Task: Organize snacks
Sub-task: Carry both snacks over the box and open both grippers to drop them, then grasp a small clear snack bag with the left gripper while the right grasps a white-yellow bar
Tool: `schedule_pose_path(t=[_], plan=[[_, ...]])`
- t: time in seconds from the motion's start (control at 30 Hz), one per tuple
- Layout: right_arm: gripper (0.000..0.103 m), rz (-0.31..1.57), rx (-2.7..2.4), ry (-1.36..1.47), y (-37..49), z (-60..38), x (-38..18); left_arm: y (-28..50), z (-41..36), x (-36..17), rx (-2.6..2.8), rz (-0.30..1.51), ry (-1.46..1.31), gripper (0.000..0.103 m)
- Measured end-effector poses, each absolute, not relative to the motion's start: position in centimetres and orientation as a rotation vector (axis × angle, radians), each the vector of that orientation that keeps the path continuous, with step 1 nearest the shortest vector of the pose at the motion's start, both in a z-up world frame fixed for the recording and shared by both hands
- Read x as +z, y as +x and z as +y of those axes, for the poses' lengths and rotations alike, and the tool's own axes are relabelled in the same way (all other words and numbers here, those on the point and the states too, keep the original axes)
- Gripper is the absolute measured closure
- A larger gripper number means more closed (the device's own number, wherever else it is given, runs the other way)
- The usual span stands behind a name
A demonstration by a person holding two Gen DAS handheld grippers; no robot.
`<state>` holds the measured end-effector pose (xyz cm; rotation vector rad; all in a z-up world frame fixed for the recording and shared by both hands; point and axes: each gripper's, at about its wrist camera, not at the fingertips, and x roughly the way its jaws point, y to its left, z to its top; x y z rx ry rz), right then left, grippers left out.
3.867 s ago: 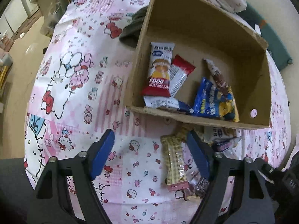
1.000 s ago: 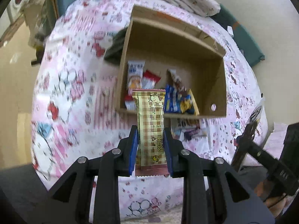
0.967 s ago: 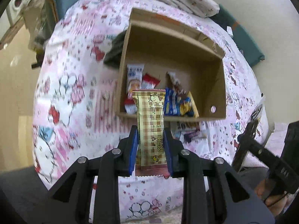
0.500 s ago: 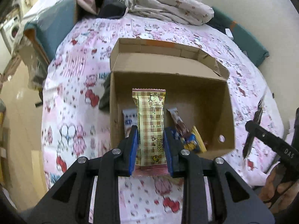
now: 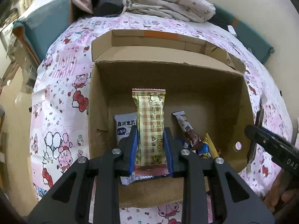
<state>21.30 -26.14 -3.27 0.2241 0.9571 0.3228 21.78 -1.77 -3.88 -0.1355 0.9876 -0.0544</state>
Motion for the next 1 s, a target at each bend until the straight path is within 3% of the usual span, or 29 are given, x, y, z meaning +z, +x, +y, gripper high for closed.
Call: schedule_pose_path(t=[0.5,0.6,0.63,0.7,0.77,0.8,1.0], plan=[[0.037,0.986,0.300,0.160,21.3,-25.0,-4.1,21.3,-1.9,-3.9,-0.046,0.983,-0.125,0.079],[0.037,0.983,0.294,0.159,21.3,-25.0,-4.0,21.1,-2.1,-3.8,-0.041,0.979,-0.105,0.074],[0.037,0.984,0.294,0.160,21.3,-25.0,-4.0,21.1,-2.2,-3.7,-0.038,0.976,-0.098,0.070],[0.035,0.989,0.294,0.174,21.4,-25.2,-4.0,21.0,-2.3,-3.5,-0.046,0.970,-0.099,0.051],[0.025,0.977,0.296,0.198,21.4,-25.4,-3.8,20.8,-2.3,-3.1,-0.044,0.959,-0.105,0.019],[0.018,0.963,0.290,0.201,21.3,-25.6,-3.6,20.7,-2.3,-2.9,-0.045,0.946,-0.109,0.016],[0.014,0.931,0.272,0.189,21.2,-25.7,-2.9,20.1,-2.7,-1.9,-0.047,0.896,-0.078,0.014]])
